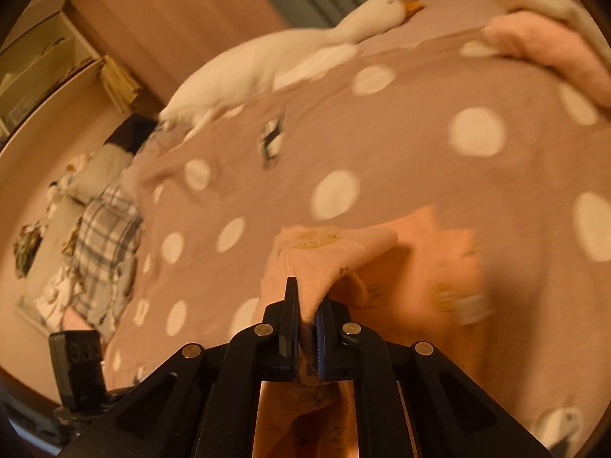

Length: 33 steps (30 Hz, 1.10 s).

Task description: Fold small clothes

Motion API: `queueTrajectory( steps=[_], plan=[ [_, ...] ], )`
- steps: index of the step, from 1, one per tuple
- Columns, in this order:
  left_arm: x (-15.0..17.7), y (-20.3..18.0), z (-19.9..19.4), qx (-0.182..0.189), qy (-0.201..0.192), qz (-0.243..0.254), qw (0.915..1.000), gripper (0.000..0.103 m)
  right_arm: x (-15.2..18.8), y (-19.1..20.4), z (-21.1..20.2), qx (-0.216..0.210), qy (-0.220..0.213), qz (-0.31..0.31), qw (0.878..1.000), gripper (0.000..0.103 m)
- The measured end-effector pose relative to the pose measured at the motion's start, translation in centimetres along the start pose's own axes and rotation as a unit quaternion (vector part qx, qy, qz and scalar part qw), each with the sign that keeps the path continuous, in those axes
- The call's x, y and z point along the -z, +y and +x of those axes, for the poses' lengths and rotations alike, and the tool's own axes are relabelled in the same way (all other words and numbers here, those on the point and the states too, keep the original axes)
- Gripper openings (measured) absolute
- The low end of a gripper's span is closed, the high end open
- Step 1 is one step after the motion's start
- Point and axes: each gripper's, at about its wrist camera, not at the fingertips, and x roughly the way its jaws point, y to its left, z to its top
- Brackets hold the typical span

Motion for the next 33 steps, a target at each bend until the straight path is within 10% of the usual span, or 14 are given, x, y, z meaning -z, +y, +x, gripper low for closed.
queueTrajectory(
  steps=[8,18,27,33],
  plan=[
    [-1.3,-3.5,3.1,0.000,0.017,0.035,0.9992,0.024,2.2,-5.5,2.3,0.094,0.036,0.030,0.994,0.008],
    [-2.1,-7.1,6.5,0.007,0.024,0.092,0.9954,0.024,0.8,-5.4,0.1,0.066,-0.030,0.028,0.997,0.018],
    [-2.4,-6.6,10.4,0.018,0.062,0.076,0.9950,0.023,-1.9,-5.3,7.4,0.152,0.063,-0.021,0.986,0.022],
    [-2.2,-7.1,10.5,0.007,0.060,0.094,0.9938,0.023,-3.5,-8.0,6.4,0.077,0.023,0.086,0.993,0.038]
  ],
)
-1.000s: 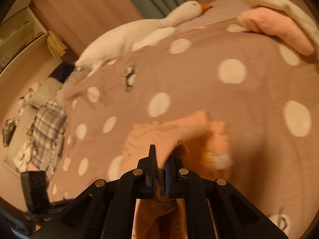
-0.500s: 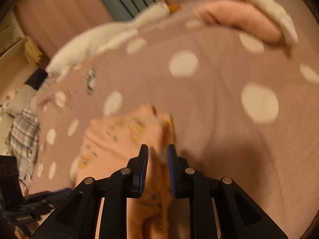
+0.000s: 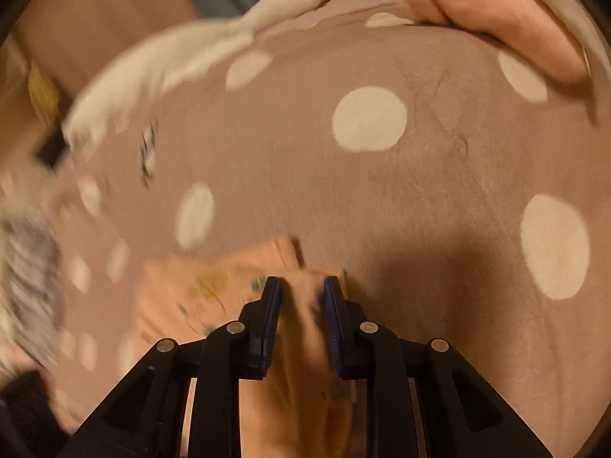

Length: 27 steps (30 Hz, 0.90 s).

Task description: Fold small clothes

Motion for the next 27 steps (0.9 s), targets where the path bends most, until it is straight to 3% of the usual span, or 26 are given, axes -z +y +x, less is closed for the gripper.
queueTrajectory(
  steps=[1,6,8,10,12,14,18,21,24,27],
  plan=[
    [0.0,0.0,0.0,-0.001,0.000,0.001,1.0000,0.023,-0.1,-0.5,0.2,-0.007,0.008,0.011,1.000,0.045],
    [0.0,0.1,-0.1,0.002,0.001,-0.004,1.0000,0.023,0.6,-1.1,0.3,-0.011,0.020,0.007,1.000,0.044],
    [0.0,-0.1,0.0,0.002,0.000,-0.004,1.0000,0.023,0.6,0.5,-0.6,-0.009,0.000,-0.021,1.000,0.020],
    [0.1,-0.1,-0.1,0.000,0.001,-0.002,1.0000,0.023,0.6,2.7,-1.6,-0.003,-0.023,-0.071,0.997,0.007],
    [0.0,-0.2,-0.1,0.000,0.001,-0.001,1.0000,0.023,0.7,4.3,-3.5,-0.047,-0.062,-0.108,0.991,0.006],
    [0.0,-0.1,0.0,0.000,0.001,-0.002,1.0000,0.023,0.4,4.6,-4.3,-0.038,-0.082,-0.119,0.989,0.006],
    [0.0,-0.2,0.1,-0.001,0.003,-0.005,1.0000,0.024,-0.2,3.4,-0.9,0.033,-0.033,-0.107,0.993,0.006],
    [-0.2,-0.3,0.2,-0.002,0.005,-0.006,1.0000,0.024,0.0,2.5,0.4,0.063,-0.003,-0.109,0.992,0.006],
    [-0.5,-0.3,0.3,-0.001,0.006,-0.008,1.0000,0.024,-0.7,2.0,-1.1,0.059,-0.020,-0.086,0.994,0.017],
    [-0.4,-0.3,0.2,0.000,0.006,-0.009,0.9999,0.024,-0.4,2.1,-4.3,0.025,-0.051,-0.082,0.995,0.017]
  ],
)
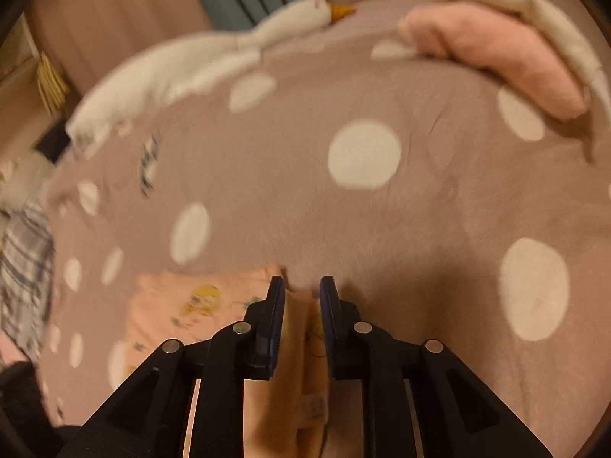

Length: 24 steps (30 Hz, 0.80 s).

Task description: Fold small clothes

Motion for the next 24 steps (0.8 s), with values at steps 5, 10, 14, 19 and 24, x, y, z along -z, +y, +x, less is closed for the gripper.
queueTrajectory(
  steps=[5,10,14,19,24],
  plan=[
    [0.0,0.3,-0.1,0.002,0.000,-0.004,1.0000,0.024,4.0,2.9,-3.3,-0.050,0.045,-0.080,0.995,0.017],
    [0.2,0.6,-0.2,0.000,-0.003,-0.005,1.0000,0.024,7.9,3.6,-2.8,-0.024,0.106,-0.118,0.987,0.017],
    [0.2,0.3,-0.1,-0.008,-0.002,0.000,1.0000,0.024,8.6,3.2,-3.2,0.013,0.114,-0.137,0.984,0.017],
    [1.3,-0.9,-1.2,-0.029,-0.014,0.019,0.9993,0.024,9.1,3.7,-5.8,0.004,0.096,-0.135,0.986,0.017],
    [4.1,-2.2,-1.8,-0.061,-0.015,0.057,0.9964,0.024,10.6,4.3,-6.3,-0.001,0.092,-0.145,0.985,0.017]
  ],
)
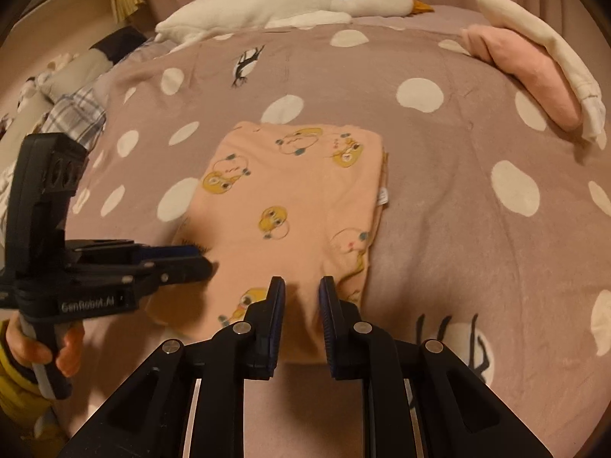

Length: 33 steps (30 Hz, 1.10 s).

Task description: Fold small clothes

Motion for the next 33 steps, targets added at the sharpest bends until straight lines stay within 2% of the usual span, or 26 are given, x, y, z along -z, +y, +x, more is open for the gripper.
queueTrajectory(
  steps=[5,13,18,20,23,24,26,27,28,30,33],
  plan=[
    [1.3,-0.1,0.2,-0.012,0.006,0.010,0.9999,0.024,1.2,-0.9,1.6,0.012,0.031,0.028,0.999,0.017],
    [2.6,-0.2,0.1,-0.013,0.016,0.016,0.9997,0.024,1.9,-0.3,-0.9,-0.015,-0.009,0.030,0.999,0.017],
    [2.9,-0.1,-0.2,-0.013,0.017,0.014,0.9997,0.024,2.5,-1.2,1.5,0.001,0.023,0.047,0.999,0.018],
    [3.2,-0.1,-0.5,-0.015,0.015,0.017,0.9996,0.024,2.8,-1.1,1.1,-0.002,0.013,0.048,0.999,0.018],
    [3.7,-0.1,-1.2,-0.014,0.013,0.020,0.9996,0.024,3.0,-1.0,0.3,-0.010,0.008,0.047,0.999,0.025],
    [3.8,0.0,-1.6,-0.012,0.011,0.018,0.9997,0.026,3.1,-1.0,-0.1,-0.014,0.004,0.047,0.999,0.027],
    [3.9,0.3,-2.1,-0.012,0.005,0.012,0.9998,0.041,3.2,-1.3,-0.8,-0.024,-0.004,0.053,0.998,0.033],
    [3.8,0.6,-2.4,-0.015,-0.002,0.004,0.9999,0.057,3.3,-1.5,-1.1,-0.031,-0.009,0.060,0.998,0.039],
    [3.7,0.9,-2.6,-0.017,-0.009,-0.001,0.9998,0.067,3.3,-1.9,-1.4,-0.040,-0.014,0.070,0.997,0.045],
    [3.2,1.6,-2.8,-0.017,-0.018,-0.017,0.9995,0.068,3.0,-2.9,-1.4,-0.054,-0.019,0.094,0.994,0.050],
    [2.4,2.7,-2.2,-0.006,-0.015,-0.046,0.9988,0.068,2.8,-4.4,-0.8,-0.067,-0.017,0.130,0.989,0.051]
  ],
)
